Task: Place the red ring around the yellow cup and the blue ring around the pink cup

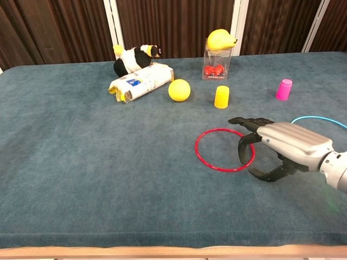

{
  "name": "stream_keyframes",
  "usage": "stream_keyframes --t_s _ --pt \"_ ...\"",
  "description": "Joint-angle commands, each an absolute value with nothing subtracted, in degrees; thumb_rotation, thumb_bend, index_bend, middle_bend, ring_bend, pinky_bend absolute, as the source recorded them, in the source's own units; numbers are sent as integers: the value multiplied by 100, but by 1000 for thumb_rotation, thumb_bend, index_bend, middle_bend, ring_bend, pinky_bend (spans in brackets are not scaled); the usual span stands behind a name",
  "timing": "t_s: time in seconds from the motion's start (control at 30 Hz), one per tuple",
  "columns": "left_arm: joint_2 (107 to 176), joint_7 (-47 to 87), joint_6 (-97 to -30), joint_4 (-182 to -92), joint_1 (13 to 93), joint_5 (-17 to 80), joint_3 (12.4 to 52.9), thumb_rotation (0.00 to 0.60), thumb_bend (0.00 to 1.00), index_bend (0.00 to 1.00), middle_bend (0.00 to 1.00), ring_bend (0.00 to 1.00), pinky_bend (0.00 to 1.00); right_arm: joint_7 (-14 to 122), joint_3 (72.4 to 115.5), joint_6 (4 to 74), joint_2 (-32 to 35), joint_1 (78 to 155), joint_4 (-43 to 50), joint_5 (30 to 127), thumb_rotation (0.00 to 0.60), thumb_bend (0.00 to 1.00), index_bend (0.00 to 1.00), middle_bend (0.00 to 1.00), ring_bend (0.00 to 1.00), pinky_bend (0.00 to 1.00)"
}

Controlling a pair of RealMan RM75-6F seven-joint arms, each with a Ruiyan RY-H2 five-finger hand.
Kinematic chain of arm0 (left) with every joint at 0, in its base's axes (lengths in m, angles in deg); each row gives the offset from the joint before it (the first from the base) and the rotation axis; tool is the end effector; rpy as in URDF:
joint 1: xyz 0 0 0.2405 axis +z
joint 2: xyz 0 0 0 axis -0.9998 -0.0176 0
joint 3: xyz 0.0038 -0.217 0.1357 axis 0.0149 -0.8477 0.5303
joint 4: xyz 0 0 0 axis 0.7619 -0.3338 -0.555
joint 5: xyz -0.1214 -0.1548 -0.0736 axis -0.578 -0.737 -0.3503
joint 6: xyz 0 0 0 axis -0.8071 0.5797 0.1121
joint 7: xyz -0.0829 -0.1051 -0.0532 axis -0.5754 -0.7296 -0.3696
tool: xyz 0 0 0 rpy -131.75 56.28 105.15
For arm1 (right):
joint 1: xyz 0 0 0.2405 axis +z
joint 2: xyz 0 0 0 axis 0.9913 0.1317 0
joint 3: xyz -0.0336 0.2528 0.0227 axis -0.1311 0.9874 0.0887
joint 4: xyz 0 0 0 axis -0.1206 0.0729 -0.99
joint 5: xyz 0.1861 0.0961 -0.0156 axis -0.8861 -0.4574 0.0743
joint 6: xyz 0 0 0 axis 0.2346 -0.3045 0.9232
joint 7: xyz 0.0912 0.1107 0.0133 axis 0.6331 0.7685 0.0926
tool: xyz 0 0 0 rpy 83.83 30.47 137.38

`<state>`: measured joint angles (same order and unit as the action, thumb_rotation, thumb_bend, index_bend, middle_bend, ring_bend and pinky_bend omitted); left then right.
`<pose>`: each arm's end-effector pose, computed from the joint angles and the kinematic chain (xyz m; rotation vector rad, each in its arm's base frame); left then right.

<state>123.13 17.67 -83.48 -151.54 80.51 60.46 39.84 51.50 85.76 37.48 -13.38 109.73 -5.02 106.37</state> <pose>-0.3102 0.1954 0.1530 -1.5076 -0.8292 -0.9292 -0.2284 -0.2719 -0.0581 1.9384 -0.9308 0.9881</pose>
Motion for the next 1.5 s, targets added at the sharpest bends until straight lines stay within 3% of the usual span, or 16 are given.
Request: stream_keyframes --t_s 0.03,0.97,1.5 --pt "12309 1756 -8345 -15152 8049 6053 3987 600 426 0 0 0 63 5141 8552 3749 -1378 10989 -544 10624 600 484 609 13 0 0" --pt "12297 1739 -8357 -15150 8057 6065 3987 600 426 0 0 0 62 5210 8420 3797 -1541 11070 -762 10524 600 488 672 32 0 0" --pt "12293 1725 -8368 -15146 8062 6071 3985 600 427 0 0 0 63 5231 8446 3945 -1505 11089 -728 10523 600 488 772 65 0 0"
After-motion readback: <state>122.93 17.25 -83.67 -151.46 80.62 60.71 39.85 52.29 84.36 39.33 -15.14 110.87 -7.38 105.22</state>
